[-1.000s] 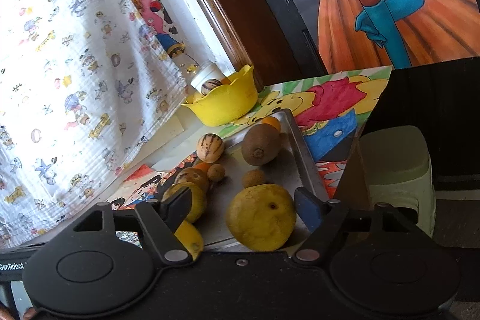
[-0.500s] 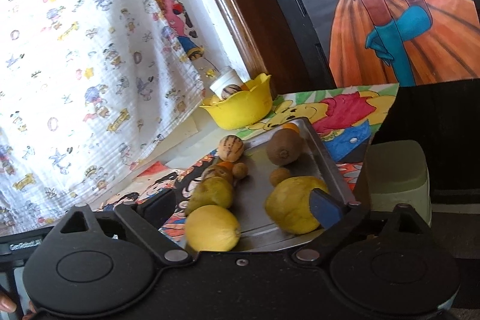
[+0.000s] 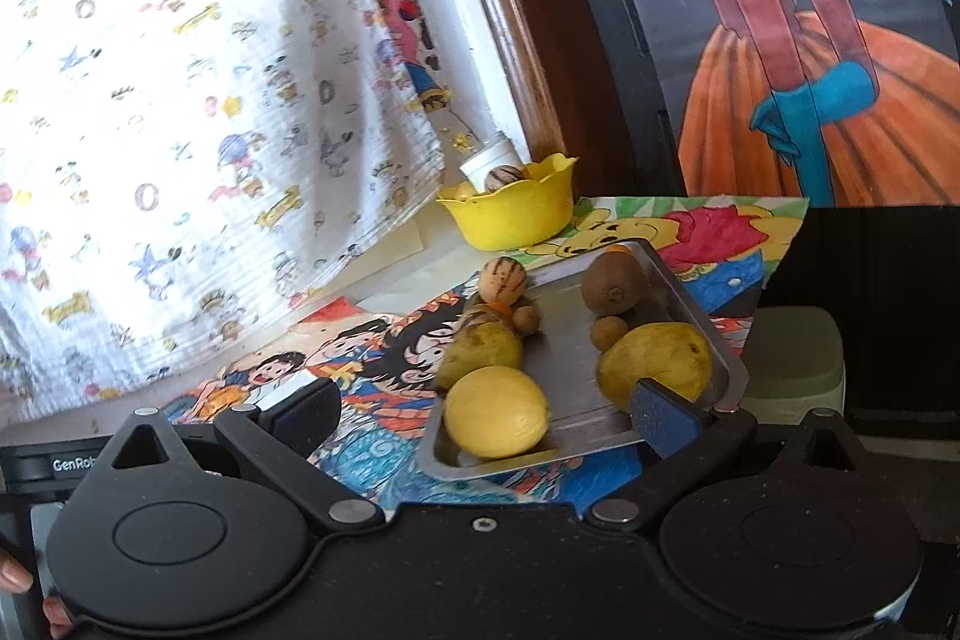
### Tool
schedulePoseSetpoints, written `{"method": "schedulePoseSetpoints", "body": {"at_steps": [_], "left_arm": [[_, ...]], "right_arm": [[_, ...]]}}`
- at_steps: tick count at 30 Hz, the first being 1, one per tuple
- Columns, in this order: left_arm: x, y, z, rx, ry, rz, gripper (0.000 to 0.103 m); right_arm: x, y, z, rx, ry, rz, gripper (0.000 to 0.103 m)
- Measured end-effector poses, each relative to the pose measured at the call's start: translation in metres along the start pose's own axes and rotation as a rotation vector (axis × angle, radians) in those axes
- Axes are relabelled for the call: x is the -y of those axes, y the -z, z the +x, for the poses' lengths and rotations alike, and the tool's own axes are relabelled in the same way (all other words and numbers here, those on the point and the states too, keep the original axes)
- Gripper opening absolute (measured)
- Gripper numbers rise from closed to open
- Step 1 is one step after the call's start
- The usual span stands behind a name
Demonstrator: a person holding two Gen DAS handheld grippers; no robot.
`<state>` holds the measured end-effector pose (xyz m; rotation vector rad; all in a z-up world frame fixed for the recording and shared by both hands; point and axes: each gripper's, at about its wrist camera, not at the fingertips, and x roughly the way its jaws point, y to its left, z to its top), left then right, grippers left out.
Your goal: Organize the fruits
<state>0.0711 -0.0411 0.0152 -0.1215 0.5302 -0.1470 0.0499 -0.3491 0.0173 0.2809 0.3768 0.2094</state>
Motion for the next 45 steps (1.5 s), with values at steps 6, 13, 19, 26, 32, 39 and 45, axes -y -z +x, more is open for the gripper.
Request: {"method": "schedulePoseSetpoints", "body": {"at_steps": [6,13,19,26,32,39,45], "left_arm": [[-0.013,0.009,-0.015,0.024,-0.020,0.008,0.103],[-0.023,0.020,-0.029,0.047,-0.049,0.039,0.103],[-0.033,0.032,-0.042,0.066,-0.067,0.065,0.103],[-0.038,0.040,-0.054,0.085,-0.075,0.088,0.103],[-0.042,0.041,-0.057,0.090,-0.074,0.081,0.103],[-0.045,0.041,-0.057,0.086,-0.076,0.072,0.103],[-0.045,0.041,-0.057,0.085,-0.076,0.071,0.103]], "right_arm": [[-0.025,0.009,-0.013,0.023,0.014,-0.061,0.102],[-0.051,0.025,-0.026,0.036,0.034,-0.140,0.102],[-0.063,0.037,-0.033,0.031,0.040,-0.162,0.102],[-0.074,0.043,-0.037,0.034,0.043,-0.202,0.102],[-0.080,0.044,-0.037,0.031,0.038,-0.220,0.102],[-0.082,0.045,-0.036,0.027,0.037,-0.222,0.102],[-0.082,0.046,-0.035,0.024,0.034,-0.224,0.102]]}}
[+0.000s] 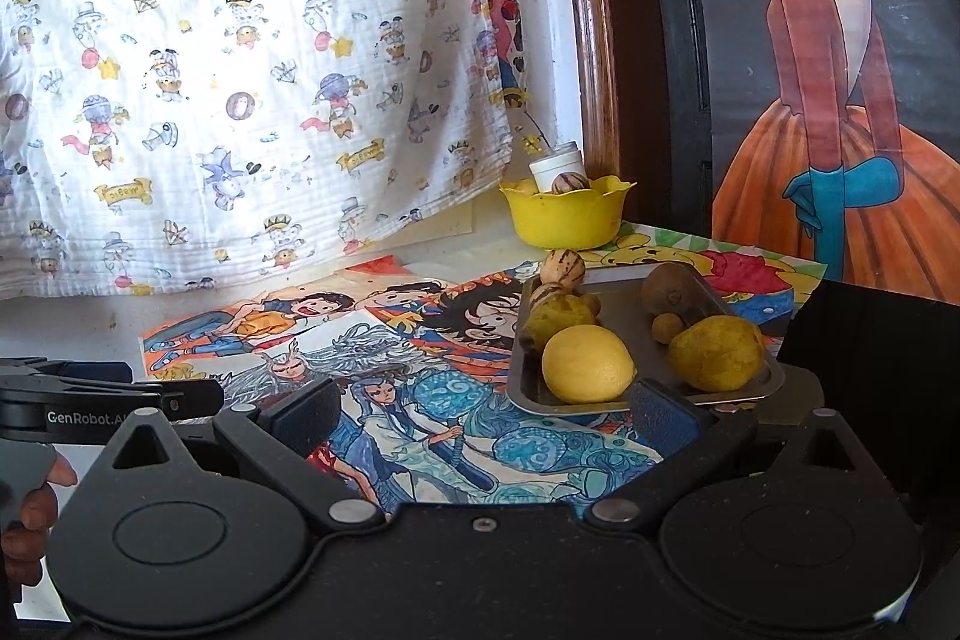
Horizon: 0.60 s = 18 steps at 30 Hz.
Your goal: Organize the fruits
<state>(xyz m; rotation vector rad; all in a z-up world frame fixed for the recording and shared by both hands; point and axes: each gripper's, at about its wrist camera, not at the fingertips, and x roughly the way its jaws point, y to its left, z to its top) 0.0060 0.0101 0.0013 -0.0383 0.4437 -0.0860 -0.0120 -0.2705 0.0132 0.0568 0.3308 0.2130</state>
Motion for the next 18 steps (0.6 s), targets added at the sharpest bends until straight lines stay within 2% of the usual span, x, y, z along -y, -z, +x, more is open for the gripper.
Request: {"method": "schedulePoseSetpoints", "body": {"at_steps": [18], "left_arm": [[-0.0008,0.0014,0.0004,-0.005,0.002,0.000,0.103]], "right_arm": [[-0.0005,0.0008,0.0006,-0.002,0.000,0.001,0.102]]}}
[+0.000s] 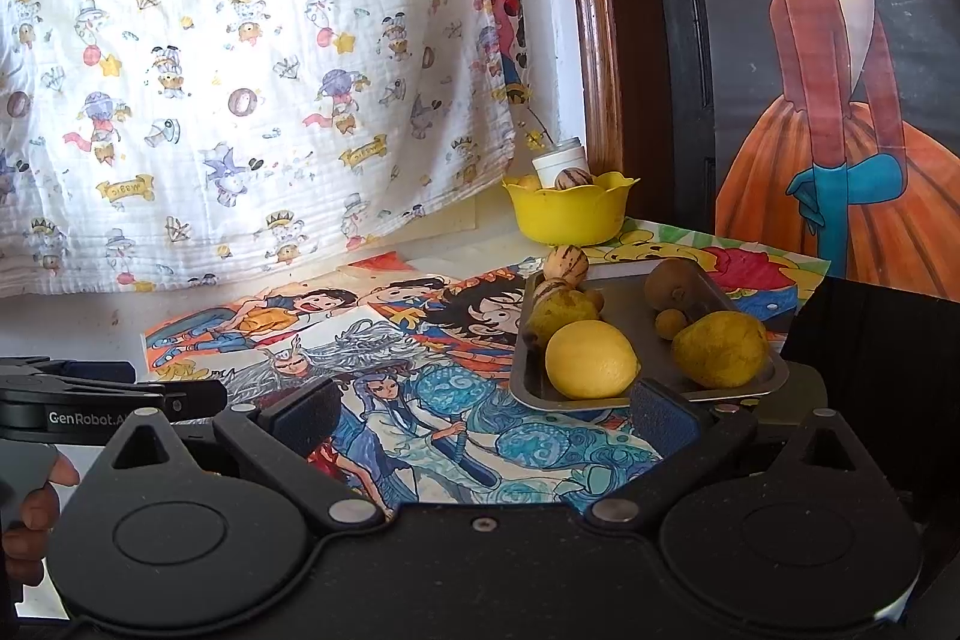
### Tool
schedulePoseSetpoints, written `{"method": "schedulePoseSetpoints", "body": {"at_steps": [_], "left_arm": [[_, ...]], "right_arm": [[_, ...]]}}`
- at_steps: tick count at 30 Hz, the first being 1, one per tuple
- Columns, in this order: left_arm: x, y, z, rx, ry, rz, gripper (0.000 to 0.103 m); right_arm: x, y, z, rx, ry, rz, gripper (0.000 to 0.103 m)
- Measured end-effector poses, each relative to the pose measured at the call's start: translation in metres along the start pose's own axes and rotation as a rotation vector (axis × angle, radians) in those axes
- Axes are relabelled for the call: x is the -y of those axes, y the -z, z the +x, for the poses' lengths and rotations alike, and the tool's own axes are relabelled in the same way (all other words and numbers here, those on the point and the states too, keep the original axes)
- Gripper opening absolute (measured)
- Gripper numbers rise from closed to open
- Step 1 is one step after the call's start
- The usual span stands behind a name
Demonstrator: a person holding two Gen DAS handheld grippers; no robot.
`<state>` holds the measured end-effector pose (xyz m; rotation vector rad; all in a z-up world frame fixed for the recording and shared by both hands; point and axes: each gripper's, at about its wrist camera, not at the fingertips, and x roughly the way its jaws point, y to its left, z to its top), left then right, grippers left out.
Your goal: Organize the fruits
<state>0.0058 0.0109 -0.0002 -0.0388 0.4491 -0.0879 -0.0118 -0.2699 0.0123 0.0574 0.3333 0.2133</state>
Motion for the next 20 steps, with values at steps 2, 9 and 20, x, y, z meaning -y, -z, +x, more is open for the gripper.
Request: {"method": "schedulePoseSetpoints", "body": {"at_steps": [2,9,20], "left_arm": [[0.0002,0.0005,0.0000,-0.001,0.001,0.001,0.103],[0.0021,-0.0001,0.0013,-0.013,0.005,-0.007,0.103],[-0.0006,0.0008,0.0003,-0.008,0.019,-0.017,0.103]], "right_arm": [[-0.0001,0.0000,0.0002,0.000,0.000,0.000,0.102],[-0.0017,0.0036,0.0017,-0.005,-0.005,-0.003,0.102],[-0.0030,0.0046,0.0025,-0.009,-0.011,-0.006,0.102]]}}
